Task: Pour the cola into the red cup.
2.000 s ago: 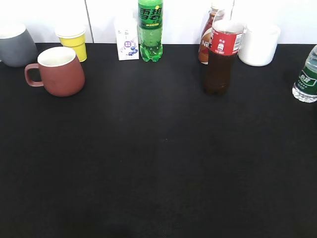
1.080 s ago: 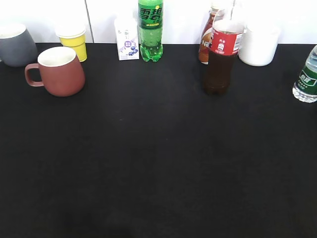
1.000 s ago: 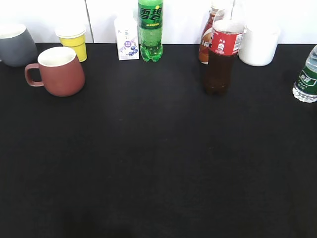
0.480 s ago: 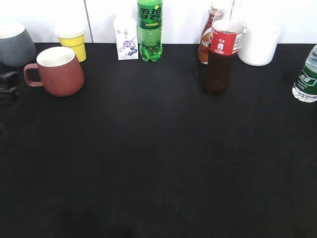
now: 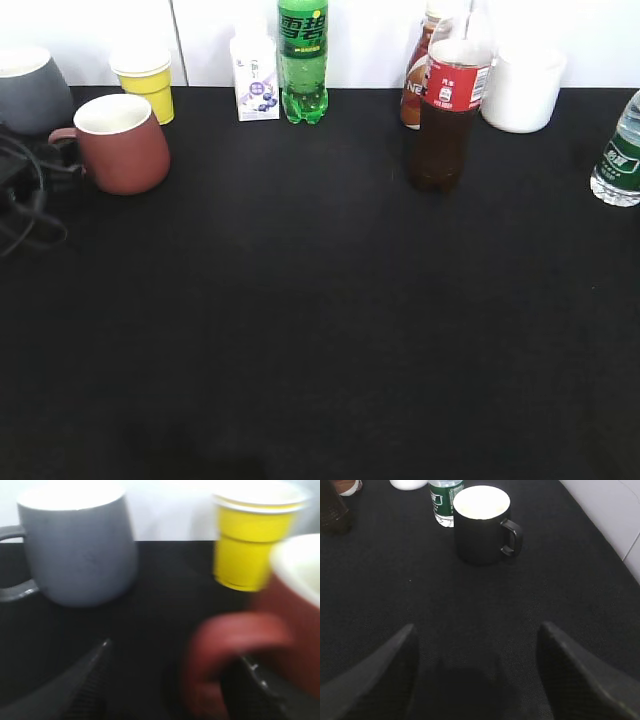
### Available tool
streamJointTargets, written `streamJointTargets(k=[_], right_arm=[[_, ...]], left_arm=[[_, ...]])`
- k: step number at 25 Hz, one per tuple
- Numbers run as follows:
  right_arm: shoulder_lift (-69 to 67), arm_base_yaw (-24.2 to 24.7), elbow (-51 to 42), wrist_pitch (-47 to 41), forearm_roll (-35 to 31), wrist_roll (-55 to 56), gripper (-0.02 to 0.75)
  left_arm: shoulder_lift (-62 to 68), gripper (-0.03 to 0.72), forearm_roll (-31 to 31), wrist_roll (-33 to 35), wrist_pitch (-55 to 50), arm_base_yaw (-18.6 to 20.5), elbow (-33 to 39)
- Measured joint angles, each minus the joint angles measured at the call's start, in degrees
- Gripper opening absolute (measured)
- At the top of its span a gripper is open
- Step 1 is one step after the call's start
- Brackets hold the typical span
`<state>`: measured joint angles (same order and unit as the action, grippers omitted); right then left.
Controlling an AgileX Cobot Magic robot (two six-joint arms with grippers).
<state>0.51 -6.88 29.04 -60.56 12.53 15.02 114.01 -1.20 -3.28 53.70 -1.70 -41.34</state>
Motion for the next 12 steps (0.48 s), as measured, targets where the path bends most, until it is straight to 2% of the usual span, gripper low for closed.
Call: streamJointTargets(k=[2,3,6,9,12], right_arm=[[0.0,0.0,0.0,0.0,0.0,0.0,0.555],[0.0,0.0,0.0,0.0,0.0,0.0,0.555],[0.0,0.0,0.0,0.0,0.0,0.0,0.555],[0.0,0.0,0.0,0.0,0.0,0.0,0.555],[0.0,0.0,0.0,0.0,0.0,0.0,0.555]], left_arm=[[3.8,0.486,-4.0,0.0,0.0,1.2,-5.2],[5.7,0.426,-6.0,0.0,0.0,1.6,-7.9],[7.4,0.081,-9.2,0.1,0.1,1.5,-10.9],[6.6,0.071,-10.4,0.2,-0.1,1.5,-10.2],[0.1,0.071,-18.7,-1.2,6.1,1.5,-3.8]])
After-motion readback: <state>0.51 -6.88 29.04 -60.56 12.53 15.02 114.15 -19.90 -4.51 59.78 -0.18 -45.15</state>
